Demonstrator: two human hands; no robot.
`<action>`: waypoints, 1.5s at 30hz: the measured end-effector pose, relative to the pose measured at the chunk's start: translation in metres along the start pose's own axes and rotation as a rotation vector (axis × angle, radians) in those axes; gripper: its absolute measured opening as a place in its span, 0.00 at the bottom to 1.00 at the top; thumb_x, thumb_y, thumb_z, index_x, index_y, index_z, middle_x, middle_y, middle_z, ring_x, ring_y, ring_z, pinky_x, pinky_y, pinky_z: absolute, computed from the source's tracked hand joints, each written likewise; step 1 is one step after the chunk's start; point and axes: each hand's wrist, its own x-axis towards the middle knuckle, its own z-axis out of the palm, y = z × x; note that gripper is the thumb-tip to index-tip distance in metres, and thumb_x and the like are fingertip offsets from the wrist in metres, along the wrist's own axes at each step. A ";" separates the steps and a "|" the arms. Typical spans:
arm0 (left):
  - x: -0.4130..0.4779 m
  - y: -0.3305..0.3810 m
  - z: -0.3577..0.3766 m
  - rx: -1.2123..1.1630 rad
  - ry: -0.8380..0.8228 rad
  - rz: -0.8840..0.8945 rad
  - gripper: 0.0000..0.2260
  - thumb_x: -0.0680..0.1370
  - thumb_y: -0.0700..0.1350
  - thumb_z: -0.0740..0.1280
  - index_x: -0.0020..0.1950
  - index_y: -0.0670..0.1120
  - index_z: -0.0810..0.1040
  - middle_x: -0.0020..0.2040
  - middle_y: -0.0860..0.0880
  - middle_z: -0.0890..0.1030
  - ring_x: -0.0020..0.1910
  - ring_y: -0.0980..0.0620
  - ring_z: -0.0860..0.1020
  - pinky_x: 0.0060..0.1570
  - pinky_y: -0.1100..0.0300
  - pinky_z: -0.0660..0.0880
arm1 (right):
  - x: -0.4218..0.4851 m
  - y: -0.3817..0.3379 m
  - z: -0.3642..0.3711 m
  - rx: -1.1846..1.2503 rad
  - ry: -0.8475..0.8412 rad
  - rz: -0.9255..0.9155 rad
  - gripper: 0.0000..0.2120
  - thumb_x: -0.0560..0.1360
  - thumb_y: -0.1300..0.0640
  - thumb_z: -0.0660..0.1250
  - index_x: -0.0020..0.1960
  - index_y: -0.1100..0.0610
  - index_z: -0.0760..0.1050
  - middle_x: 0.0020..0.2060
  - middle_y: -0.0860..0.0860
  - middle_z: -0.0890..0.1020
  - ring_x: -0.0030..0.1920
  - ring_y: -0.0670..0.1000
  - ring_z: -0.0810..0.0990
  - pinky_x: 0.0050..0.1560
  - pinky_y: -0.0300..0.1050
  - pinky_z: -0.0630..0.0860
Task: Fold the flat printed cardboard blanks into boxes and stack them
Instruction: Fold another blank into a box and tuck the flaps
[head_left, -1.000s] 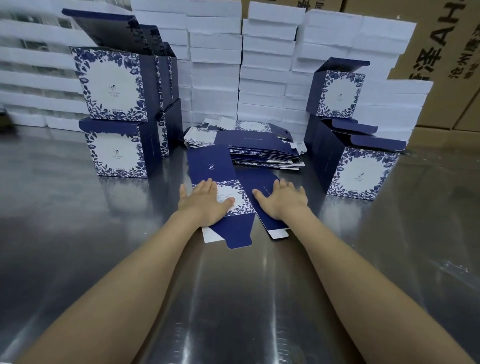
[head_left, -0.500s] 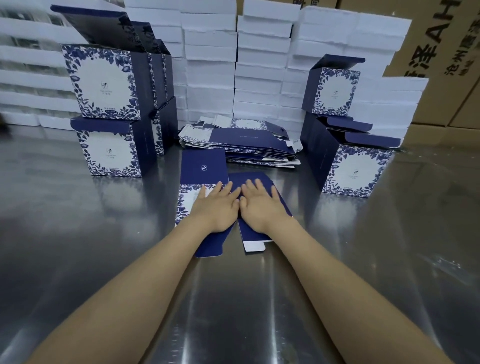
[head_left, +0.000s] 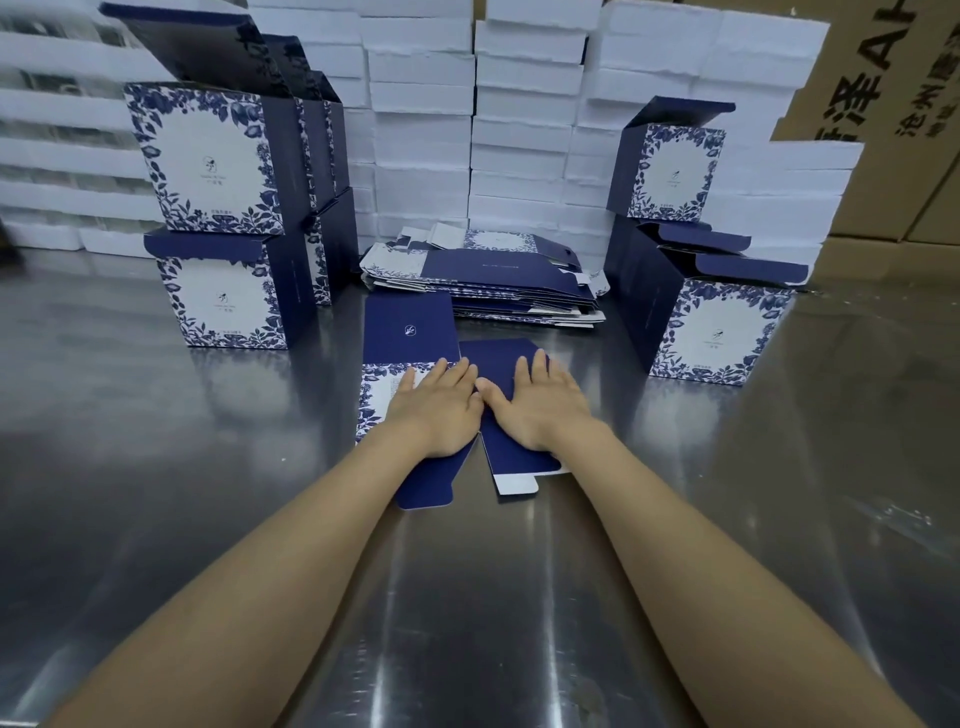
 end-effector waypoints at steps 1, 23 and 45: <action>0.001 0.000 0.001 0.005 0.004 0.001 0.24 0.84 0.52 0.42 0.80 0.48 0.44 0.80 0.53 0.44 0.79 0.52 0.42 0.76 0.47 0.39 | 0.001 0.002 -0.001 -0.004 -0.010 0.025 0.40 0.78 0.32 0.39 0.79 0.57 0.39 0.78 0.58 0.40 0.78 0.57 0.38 0.76 0.53 0.41; -0.016 -0.048 -0.047 -1.246 0.566 -0.476 0.18 0.82 0.53 0.53 0.46 0.44 0.76 0.46 0.43 0.79 0.41 0.46 0.76 0.40 0.56 0.69 | -0.007 0.051 -0.023 1.439 0.407 0.072 0.11 0.81 0.55 0.60 0.55 0.54 0.79 0.53 0.50 0.83 0.35 0.54 0.85 0.34 0.40 0.79; -0.010 -0.043 -0.025 -1.634 0.605 -0.068 0.07 0.80 0.47 0.66 0.53 0.45 0.79 0.56 0.45 0.82 0.59 0.44 0.79 0.63 0.47 0.75 | -0.005 0.035 -0.015 1.700 0.434 -0.239 0.08 0.79 0.56 0.65 0.48 0.60 0.79 0.39 0.51 0.84 0.41 0.49 0.84 0.44 0.42 0.80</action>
